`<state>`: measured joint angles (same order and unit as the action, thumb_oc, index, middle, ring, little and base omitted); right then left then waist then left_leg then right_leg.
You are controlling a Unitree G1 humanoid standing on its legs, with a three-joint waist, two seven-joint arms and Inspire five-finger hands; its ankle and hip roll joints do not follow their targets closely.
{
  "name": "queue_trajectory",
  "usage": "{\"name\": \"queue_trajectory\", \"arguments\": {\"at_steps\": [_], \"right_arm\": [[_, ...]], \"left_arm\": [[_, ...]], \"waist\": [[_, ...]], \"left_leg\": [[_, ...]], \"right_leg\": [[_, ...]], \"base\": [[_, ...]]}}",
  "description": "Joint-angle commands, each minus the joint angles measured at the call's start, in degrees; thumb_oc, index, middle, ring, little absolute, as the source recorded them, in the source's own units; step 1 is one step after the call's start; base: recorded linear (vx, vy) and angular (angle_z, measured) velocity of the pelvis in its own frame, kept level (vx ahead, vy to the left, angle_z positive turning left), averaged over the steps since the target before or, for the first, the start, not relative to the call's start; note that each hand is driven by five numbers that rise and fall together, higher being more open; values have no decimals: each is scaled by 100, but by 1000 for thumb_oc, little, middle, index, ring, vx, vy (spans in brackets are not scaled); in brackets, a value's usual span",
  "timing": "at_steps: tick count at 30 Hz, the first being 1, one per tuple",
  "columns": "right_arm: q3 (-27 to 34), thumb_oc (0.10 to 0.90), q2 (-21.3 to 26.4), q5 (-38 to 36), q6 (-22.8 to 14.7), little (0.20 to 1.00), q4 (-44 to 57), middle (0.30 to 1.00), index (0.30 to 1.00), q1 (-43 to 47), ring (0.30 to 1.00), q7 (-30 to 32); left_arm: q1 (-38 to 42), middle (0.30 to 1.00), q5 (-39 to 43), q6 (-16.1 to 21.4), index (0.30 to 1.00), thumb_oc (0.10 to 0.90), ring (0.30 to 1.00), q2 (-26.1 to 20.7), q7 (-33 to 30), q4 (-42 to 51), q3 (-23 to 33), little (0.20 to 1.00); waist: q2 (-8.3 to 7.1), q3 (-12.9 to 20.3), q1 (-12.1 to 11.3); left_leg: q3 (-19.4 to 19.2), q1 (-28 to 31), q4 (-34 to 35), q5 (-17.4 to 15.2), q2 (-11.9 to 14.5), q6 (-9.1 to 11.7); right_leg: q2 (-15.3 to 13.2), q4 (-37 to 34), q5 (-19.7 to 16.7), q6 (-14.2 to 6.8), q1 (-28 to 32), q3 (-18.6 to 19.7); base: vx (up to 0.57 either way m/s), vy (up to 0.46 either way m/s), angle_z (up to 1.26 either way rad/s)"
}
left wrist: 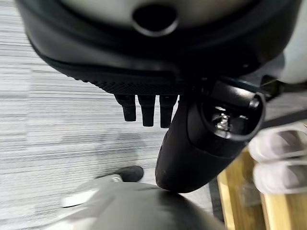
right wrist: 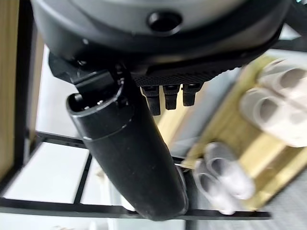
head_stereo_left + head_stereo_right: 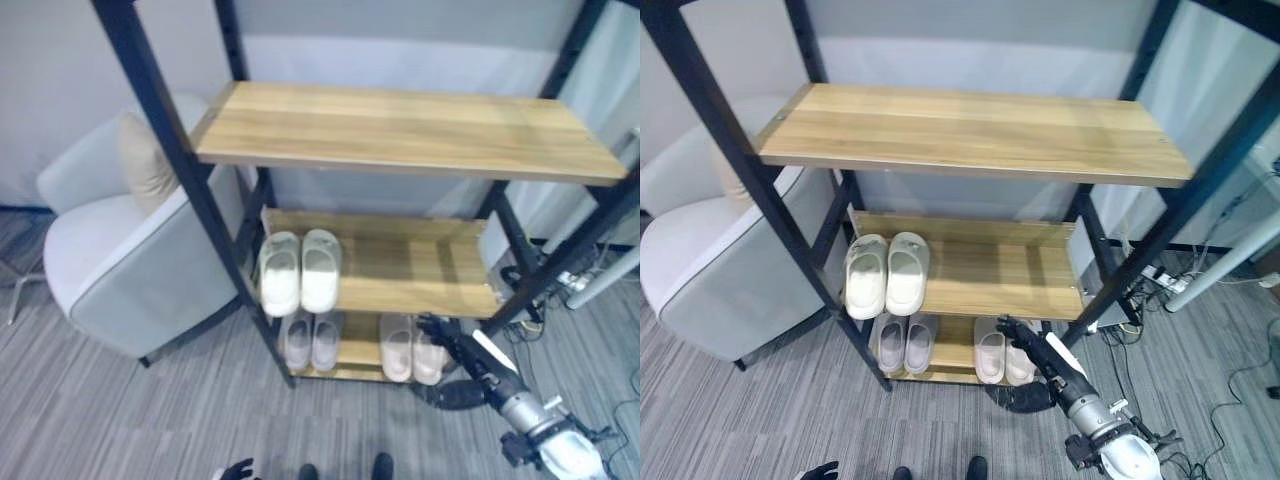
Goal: Arrange the slippers neatly on the shoe rack.
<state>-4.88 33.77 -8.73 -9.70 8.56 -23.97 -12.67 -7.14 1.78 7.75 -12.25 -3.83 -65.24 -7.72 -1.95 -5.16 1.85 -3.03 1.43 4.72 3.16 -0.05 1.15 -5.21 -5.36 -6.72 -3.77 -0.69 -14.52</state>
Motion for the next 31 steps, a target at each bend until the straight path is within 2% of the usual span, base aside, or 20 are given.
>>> {"name": "queue_trajectory", "arguments": {"at_steps": [1, 5, 6, 10, 12, 24, 31], "right_arm": [[63, 800, 315, 593, -528, 900, -30, 900, 900, 324, 900, 165], [-140, 800, 255, 1225, -478, 900, -1085, 900, 900, 365, 900, 495], [-279, 800, 125, 1476, -399, 900, -1830, 900, 900, 474, 900, 753], [-428, 800, -103, 1676, -335, 900, -2725, 900, 900, 717, 900, 1053], [-570, 800, -306, 1845, -272, 900, -3624, 900, 900, 932, 900, 1292], [-932, 800, -962, 1781, -10, 900, -6181, 900, 900, 1550, 900, 1729], [-1000, 800, -1137, 1820, 114, 900, -6961, 900, 900, 1677, 900, 1775]], "left_arm": [[389, 900, -147, 311, 900, 800, 900, 376, 295, -302, -260, 900], [404, 900, -203, 295, 900, 800, 900, 409, 277, -263, -393, 900], [401, 900, -226, 279, 900, 800, 900, 420, 272, -199, -491, 900], [408, 900, -285, 246, 900, 800, 900, 400, 242, -165, -593, 900], [390, 900, -340, 213, 900, 800, 900, 382, 227, -155, -662, 900], [442, 900, -487, 160, 900, 800, 900, 307, 151, -246, -860, 900], [536, 900, -590, 131, 900, 800, 900, 255, 148, -322, -891, 900]], "waist": [[69, 182, -1], [116, 178, 39], [139, 171, 26], [150, 154, 0], [164, 162, -41], [159, 186, -177], [127, 203, -221]], "left_leg": [[-181, -29, 28, -70, 482, 493], [-235, -7, 28, -44, 513, 506], [-237, 6, 28, -33, 526, 508], [-231, 6, 28, -9, 533, 502], [-210, 6, 28, 5, 535, 499], [-106, 44, 28, -4, 517, 480], [-65, 48, 28, -23, 507, 472]], "right_leg": [[-100, 90, 587, -405, 308, -172], [-67, 73, 595, -396, 319, -140], [-59, 64, 605, -384, 330, -126], [-47, 51, 612, -372, 360, -121], [-36, 43, 617, -357, 395, -143], [-24, 43, 641, -323, 498, -229], [-39, 54, 628, -329, 515, -287]], "base": [[-23, -34, -13], [-26, -29, -19], [-22, -25, -6], [-6, -8, 0], [-22, -37, 0], [-2, -4, 2], [-13, -6, 10]]}}
